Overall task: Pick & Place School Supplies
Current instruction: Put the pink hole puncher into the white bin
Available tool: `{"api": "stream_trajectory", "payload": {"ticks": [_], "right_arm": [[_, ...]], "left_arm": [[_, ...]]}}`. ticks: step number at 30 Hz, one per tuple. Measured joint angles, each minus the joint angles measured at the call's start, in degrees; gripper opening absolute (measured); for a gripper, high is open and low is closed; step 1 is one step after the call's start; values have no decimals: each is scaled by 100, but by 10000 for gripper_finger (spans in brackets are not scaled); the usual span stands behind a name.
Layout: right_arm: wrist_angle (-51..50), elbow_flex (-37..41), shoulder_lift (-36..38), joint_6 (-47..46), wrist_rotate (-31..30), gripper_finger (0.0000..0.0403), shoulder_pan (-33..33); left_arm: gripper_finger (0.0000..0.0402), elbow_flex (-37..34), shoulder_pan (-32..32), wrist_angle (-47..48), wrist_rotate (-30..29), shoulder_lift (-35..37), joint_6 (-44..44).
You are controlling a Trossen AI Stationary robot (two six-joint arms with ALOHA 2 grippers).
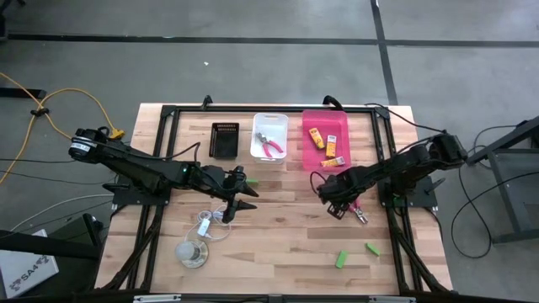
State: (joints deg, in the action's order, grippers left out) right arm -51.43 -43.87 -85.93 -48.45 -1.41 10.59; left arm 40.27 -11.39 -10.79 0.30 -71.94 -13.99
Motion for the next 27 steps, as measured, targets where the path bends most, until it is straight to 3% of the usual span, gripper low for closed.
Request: {"api": "stream_trajectory", "payload": {"ticks": [27], "right_arm": [[390, 109, -295, 22, 33, 142, -63]], "left_arm": [[187, 4, -18, -10, 24, 0, 5]]}}
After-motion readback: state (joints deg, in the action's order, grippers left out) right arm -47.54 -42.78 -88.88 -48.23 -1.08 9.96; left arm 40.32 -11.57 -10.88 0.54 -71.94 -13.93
